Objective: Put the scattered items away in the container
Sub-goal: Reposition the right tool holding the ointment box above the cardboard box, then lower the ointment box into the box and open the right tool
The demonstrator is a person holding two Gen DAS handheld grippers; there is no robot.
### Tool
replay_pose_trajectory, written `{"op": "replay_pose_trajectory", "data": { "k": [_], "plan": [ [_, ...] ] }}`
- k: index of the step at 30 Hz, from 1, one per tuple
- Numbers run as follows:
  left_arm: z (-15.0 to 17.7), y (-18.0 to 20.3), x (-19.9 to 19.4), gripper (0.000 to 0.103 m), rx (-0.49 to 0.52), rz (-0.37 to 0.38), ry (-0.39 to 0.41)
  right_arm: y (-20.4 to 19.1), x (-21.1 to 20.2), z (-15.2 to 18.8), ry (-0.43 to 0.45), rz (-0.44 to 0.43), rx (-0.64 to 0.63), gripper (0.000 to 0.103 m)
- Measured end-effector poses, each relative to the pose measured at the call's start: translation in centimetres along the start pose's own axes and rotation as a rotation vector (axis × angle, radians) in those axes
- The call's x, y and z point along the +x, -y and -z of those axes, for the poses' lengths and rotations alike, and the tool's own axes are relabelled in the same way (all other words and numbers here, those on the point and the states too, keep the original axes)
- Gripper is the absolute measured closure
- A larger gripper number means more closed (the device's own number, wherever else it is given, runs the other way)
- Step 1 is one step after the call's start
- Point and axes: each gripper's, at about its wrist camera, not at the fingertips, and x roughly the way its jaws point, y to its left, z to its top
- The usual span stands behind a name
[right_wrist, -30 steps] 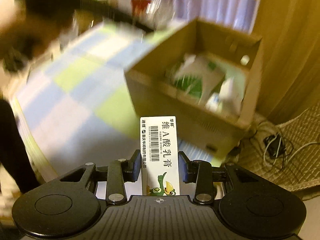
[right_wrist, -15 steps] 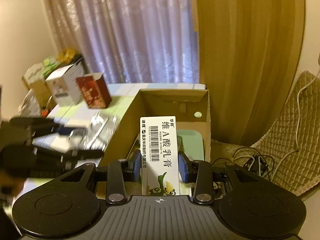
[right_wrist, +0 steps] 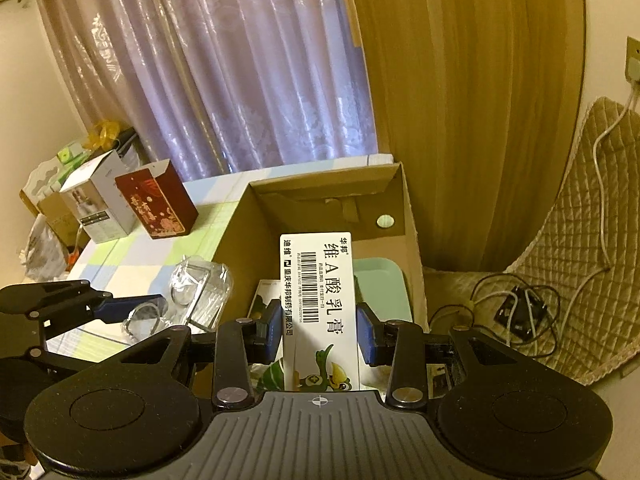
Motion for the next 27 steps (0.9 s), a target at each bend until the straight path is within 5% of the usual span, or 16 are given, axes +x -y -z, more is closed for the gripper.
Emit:
{"op": "replay_pose_trajectory", "data": {
  "k": [27],
  "plan": [
    [0.4, -2.7, 0.2, 0.045, -0.038, -0.016, 0.009, -0.3, 2.1, 1.0, -0.015, -0.003, 0.034, 0.062]
  ]
}}
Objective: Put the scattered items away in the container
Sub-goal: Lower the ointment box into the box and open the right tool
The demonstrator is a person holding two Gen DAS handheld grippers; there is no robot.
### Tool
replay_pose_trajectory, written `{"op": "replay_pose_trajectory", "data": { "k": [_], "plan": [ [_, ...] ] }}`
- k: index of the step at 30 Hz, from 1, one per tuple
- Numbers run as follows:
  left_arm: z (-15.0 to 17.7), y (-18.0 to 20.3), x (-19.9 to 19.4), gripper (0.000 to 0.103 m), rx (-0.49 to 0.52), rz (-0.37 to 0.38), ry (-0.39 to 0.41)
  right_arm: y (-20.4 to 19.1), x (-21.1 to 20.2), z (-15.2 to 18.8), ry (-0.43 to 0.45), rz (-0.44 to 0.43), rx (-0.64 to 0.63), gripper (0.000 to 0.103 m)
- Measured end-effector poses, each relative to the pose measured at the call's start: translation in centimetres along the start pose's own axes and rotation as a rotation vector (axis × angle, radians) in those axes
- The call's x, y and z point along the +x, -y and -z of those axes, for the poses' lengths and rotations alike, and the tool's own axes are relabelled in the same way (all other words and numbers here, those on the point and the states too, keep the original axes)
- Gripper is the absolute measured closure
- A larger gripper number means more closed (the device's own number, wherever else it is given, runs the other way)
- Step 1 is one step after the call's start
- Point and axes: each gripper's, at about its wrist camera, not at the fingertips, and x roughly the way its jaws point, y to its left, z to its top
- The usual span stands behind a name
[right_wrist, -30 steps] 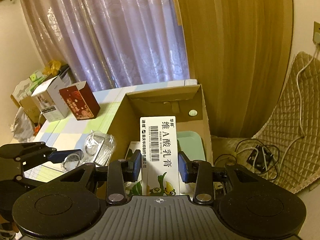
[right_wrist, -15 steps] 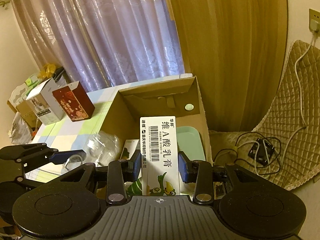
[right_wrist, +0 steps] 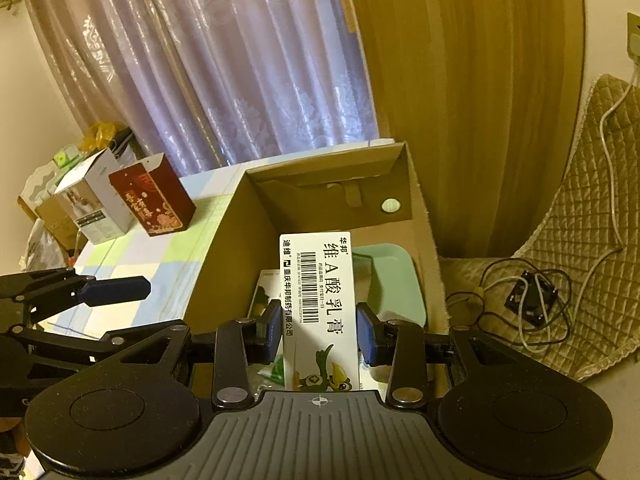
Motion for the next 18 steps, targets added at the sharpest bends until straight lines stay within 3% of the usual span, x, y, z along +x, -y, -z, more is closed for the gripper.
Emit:
{"op": "replay_pose_trajectory", "data": {
  "k": [10, 12, 13, 14, 18],
  "plan": [
    [0.8, -0.7, -0.8, 0.035, -0.011, -0.016, -0.008, -0.5, 0.2, 0.3, -0.004, 0.019, -0.004, 0.062],
    [1.0, -0.8, -1.0, 0.034, -0.014, -0.021, -0.008, -0.6, 0.1, 0.2, 0.001, 0.025, -0.007, 0.048],
    [1.1, -0.9, -1.1, 0.032, -0.017, -0.023, -0.009, -0.6, -0.1, 0.2, 0.012, 0.032, -0.006, 0.02],
    [1.1, -1.0, -1.2, 0.031, -0.02, -0.023, -0.009, -0.6, -0.4, 0.3, 0.031, 0.039, -0.002, 0.014],
    [1.4, -1.2, -1.6, 0.031, -0.025, -0.028, -0.01, -1.1, -1.0, 0.2, 0.043, 0.036, -0.02, 0.014]
  ]
}}
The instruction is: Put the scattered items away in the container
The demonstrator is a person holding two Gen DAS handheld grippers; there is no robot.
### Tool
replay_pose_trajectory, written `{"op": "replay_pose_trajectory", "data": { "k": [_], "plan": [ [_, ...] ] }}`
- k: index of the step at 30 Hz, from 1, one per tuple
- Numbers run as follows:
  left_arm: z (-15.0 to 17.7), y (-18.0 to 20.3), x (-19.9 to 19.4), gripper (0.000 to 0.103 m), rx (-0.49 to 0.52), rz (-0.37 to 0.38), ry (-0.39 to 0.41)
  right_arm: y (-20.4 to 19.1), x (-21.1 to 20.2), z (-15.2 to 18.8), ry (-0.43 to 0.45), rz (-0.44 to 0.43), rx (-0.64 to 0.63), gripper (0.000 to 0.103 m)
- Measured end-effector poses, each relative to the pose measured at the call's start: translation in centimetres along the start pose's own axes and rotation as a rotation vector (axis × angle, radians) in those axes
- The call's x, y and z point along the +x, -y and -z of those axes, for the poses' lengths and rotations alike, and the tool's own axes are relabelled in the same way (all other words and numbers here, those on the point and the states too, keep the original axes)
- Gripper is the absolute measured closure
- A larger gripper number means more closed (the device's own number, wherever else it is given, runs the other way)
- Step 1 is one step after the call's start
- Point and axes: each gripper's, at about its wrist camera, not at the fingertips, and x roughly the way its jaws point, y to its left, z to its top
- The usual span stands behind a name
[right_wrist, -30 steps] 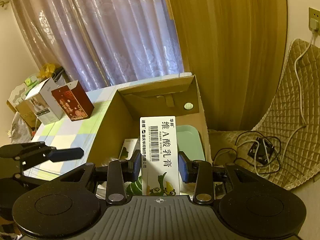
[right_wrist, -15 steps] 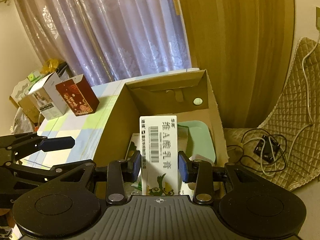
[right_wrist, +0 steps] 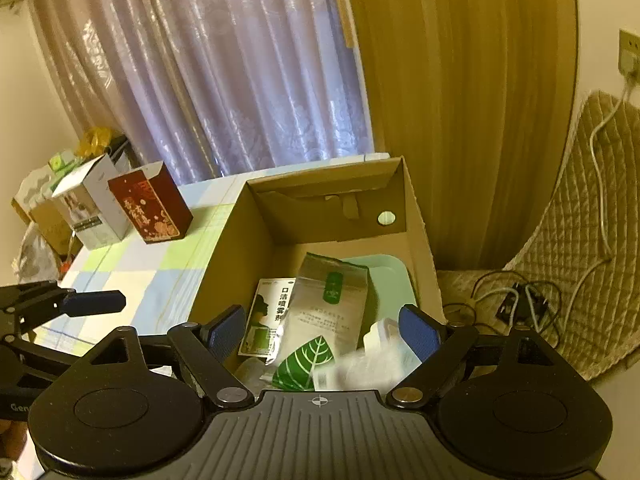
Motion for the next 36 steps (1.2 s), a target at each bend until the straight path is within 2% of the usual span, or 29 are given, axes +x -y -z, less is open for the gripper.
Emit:
{"op": "replay_pose_trajectory", "data": {
  "k": [2, 9, 19, 27, 36],
  "plan": [
    [0.1, -0.1, -0.3, 0.027, -0.003, -0.001, 0.002, -0.2, -0.3, 0.0, 0.007, 0.009, -0.007, 0.014],
    [0.4, 0.3, -1.7, 0.023, -0.002, -0.004, 0.007, -0.3, -1.8, 0.0, 0.016, 0.014, 0.007, 0.014],
    [1.6, 1.5, -5.3, 0.001, -0.021, -0.028, 0.011, -0.6, -6.2, 1.4, 0.036, 0.052, 0.046, 0.014],
    [3.6, 3.4, -7.9, 0.001, -0.044, -0.04, -0.009, -1.3, -10.0, 4.6, 0.026, 0.084, 0.065, 0.014],
    [5.6, 5.3, -11.2, 0.001, -0.095, -0.053, -0.013, -4.2, -14.0, 7.6, 0.017, 0.088, 0.062, 0.014]
  ]
}}
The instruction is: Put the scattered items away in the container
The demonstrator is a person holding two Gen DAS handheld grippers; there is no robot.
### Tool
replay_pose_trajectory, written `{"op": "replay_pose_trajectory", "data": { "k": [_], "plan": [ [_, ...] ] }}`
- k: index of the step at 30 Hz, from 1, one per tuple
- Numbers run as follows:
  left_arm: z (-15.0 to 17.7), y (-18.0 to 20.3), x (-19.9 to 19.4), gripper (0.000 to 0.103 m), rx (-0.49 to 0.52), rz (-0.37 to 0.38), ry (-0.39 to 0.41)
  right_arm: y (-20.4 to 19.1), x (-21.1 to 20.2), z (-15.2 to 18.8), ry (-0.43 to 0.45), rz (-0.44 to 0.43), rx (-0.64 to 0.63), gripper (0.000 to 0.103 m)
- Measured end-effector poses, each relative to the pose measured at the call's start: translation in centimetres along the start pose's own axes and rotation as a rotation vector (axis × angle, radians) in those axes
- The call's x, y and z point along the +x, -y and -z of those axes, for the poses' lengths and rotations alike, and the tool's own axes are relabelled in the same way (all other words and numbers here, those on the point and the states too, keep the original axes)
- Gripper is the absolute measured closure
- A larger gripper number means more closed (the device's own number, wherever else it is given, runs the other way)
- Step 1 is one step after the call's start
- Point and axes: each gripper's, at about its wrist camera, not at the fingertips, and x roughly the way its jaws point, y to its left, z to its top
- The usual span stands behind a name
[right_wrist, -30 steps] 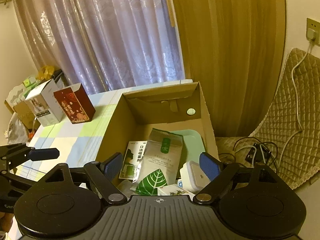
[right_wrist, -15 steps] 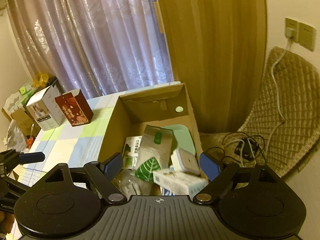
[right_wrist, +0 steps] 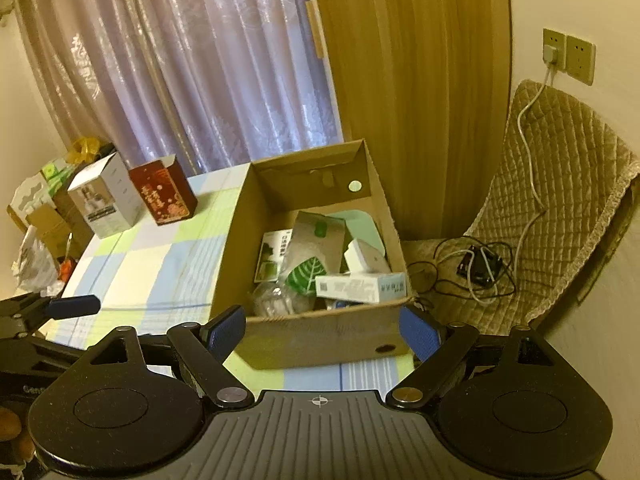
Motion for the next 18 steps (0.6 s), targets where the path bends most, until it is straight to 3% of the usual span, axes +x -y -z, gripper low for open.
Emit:
{"op": "replay_pose_trajectory", "data": {
  "k": [8, 18],
  "plan": [
    [1.3, 1.4, -2.4, 0.001, -0.055, 0.002, 0.002, -1.2, -2.8, 1.8, 0.023, 0.026, -0.002, 0.014],
    [2.6, 2.9, -5.1, 0.001, -0.083, -0.054, 0.03, -1.2, -5.1, 3.6, 0.026, 0.042, -0.001, 0.014]
  ]
}}
